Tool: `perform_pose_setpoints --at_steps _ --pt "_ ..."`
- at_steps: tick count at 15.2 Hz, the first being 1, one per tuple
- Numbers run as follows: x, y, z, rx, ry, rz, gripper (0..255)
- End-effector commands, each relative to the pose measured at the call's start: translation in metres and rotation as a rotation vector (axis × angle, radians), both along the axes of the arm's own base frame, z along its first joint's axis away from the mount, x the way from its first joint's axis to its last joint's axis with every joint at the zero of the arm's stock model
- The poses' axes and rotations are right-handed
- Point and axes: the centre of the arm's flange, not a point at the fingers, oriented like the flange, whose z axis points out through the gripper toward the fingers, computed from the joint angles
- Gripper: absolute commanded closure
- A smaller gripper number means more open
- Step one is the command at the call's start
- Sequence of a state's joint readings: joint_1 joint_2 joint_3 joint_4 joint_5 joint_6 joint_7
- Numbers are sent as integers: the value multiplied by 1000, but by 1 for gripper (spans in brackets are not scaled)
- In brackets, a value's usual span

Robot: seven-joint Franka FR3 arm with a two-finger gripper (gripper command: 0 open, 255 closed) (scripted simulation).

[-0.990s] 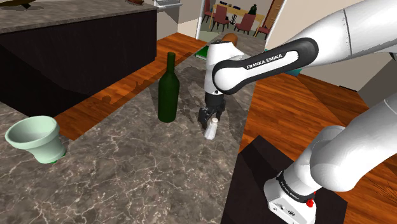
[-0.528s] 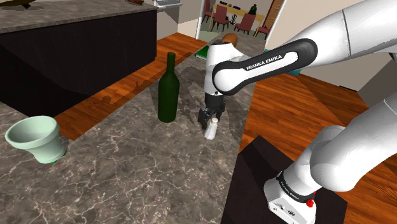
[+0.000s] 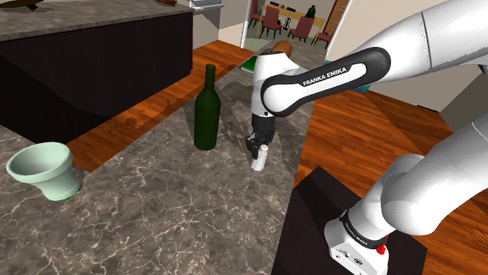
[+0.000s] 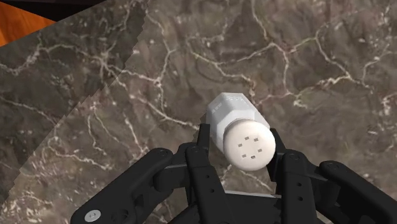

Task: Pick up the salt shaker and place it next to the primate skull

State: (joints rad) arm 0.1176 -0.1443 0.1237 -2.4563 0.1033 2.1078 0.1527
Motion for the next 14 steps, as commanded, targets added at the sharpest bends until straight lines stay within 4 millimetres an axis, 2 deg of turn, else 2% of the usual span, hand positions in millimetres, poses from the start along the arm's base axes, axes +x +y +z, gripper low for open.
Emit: perform_pose_setpoints --at_steps 1,2,14 --pt "0 0 -1 0 2 0 255" --pt "0 0 -1 0 2 0 255" --pt "0 0 63 0 2 0 255"
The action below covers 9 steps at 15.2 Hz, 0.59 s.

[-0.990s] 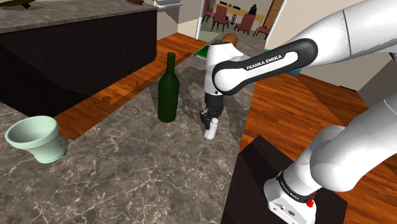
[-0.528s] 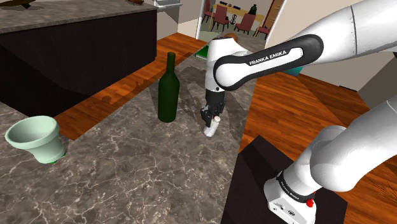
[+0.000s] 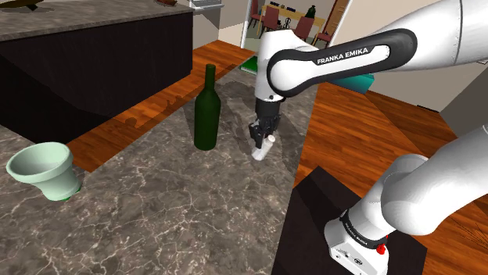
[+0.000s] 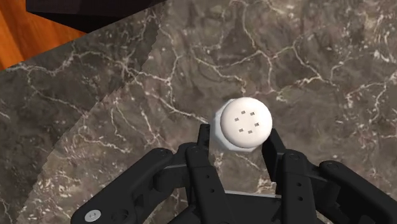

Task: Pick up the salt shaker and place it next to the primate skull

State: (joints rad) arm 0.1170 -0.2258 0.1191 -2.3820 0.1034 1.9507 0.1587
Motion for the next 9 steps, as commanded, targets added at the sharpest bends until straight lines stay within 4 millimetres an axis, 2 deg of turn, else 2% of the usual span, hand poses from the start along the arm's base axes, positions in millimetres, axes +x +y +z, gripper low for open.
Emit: perform_pose_setpoints --at_steps 1,9 --pt "0 0 11 0 0 0 255" --pt "0 0 54 0 0 0 255"
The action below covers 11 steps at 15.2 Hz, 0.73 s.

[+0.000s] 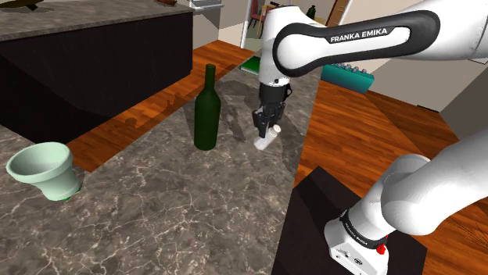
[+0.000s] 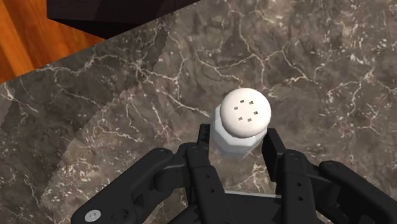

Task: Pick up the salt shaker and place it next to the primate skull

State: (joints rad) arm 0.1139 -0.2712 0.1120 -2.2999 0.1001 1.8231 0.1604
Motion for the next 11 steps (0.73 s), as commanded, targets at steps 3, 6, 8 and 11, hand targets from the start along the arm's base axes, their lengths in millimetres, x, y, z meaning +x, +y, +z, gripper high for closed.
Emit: perform_pose_setpoints --at_steps 3,6,8,11 --pt "-1 1 22 0 0 0 255" --pt "-1 1 38 0 0 0 255" --pt "-1 1 48 0 0 0 255" --pt "-1 1 64 0 0 0 255"
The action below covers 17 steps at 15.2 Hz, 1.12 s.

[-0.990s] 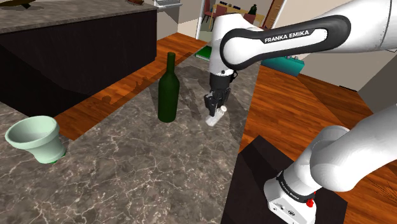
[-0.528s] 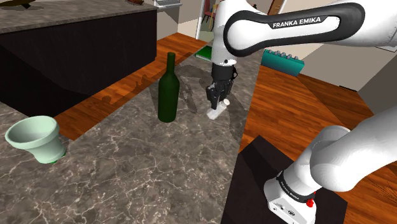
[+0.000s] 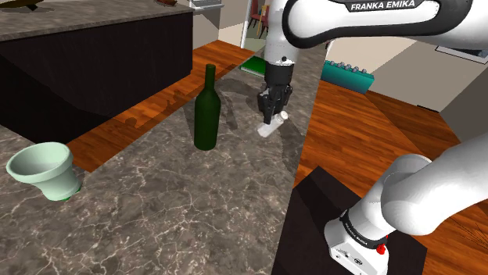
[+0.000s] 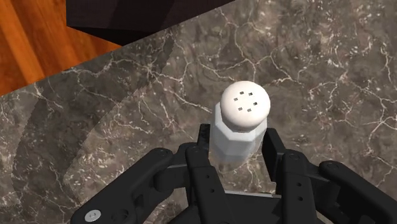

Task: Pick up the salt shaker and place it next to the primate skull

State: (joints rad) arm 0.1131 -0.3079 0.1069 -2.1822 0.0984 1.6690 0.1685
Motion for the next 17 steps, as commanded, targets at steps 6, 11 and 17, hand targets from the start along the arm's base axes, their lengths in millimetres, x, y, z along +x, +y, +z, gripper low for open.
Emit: perform_pose_setpoints --at_steps 6,11,17 --pt "17 -19 24 0 0 0 255" --pt "60 -70 24 0 0 0 255" --pt "111 -130 24 0 0 0 255"
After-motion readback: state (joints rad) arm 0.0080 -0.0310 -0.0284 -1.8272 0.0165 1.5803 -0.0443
